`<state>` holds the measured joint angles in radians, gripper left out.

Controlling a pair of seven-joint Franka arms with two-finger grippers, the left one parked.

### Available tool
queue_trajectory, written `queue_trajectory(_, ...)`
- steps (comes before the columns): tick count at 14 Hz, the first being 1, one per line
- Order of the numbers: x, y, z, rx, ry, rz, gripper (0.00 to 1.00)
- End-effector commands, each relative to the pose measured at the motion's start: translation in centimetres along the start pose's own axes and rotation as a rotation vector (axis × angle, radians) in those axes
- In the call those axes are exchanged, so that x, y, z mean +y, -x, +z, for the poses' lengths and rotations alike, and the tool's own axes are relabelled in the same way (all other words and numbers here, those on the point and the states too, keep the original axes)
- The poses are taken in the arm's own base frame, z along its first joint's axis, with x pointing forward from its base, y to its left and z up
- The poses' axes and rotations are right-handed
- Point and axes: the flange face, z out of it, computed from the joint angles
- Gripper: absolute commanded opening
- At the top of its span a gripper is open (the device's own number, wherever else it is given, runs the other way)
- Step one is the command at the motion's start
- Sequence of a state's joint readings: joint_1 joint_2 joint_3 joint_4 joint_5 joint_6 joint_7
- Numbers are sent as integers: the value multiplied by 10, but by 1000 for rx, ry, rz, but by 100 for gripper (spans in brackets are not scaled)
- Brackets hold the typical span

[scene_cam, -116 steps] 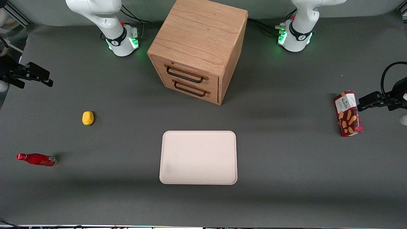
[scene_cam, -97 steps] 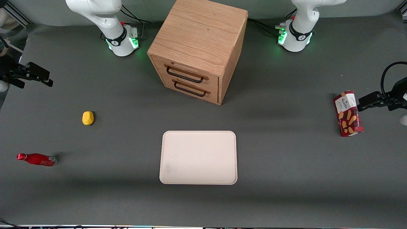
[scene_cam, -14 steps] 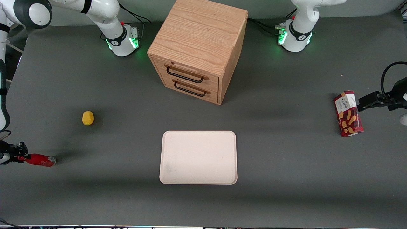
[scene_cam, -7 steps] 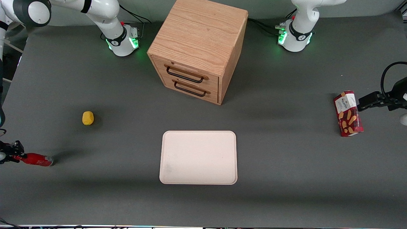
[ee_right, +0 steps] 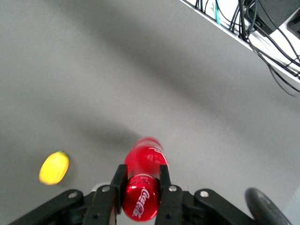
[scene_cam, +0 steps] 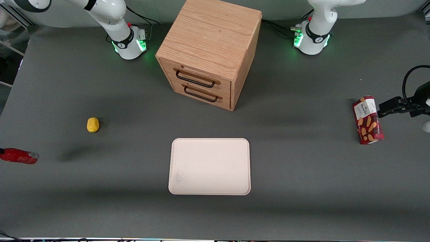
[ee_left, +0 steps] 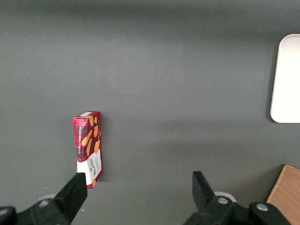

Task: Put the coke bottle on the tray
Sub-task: 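Lift the bottle and carry it toward the white tray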

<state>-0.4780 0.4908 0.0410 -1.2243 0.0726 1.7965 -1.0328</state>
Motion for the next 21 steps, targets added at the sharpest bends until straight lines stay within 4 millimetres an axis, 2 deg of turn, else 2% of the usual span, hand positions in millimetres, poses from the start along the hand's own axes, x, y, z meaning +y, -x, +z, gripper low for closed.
queue_trajectory(1, -13, 17, -66, -30, 26, -14, 0)
queue_trajectory(3, -24, 22, -112, -40, 46, -17, 0)
queue_trajectory(5, -33, 29, -147, -50, 53, -11, 0)
queue_trajectory(6, -37, 33, -159, -56, 55, -6, 0)
queue_trajectory(8, -39, 35, -163, -60, 51, -5, 0)
queue_trajectory(9, -44, 26, -163, -58, 50, -17, 0)
queue_trajectory(11, -62, 4, -168, -51, 58, -36, 0)
queue_trajectory(12, -75, -14, -166, -49, 56, -45, 0)
queue_trajectory(15, -126, -68, -173, -30, 60, -60, 0)
queue_trajectory(19, -211, -145, -168, -10, 40, -40, 0)
queue_trajectory(21, -262, -182, -161, -8, 25, 7, 0)
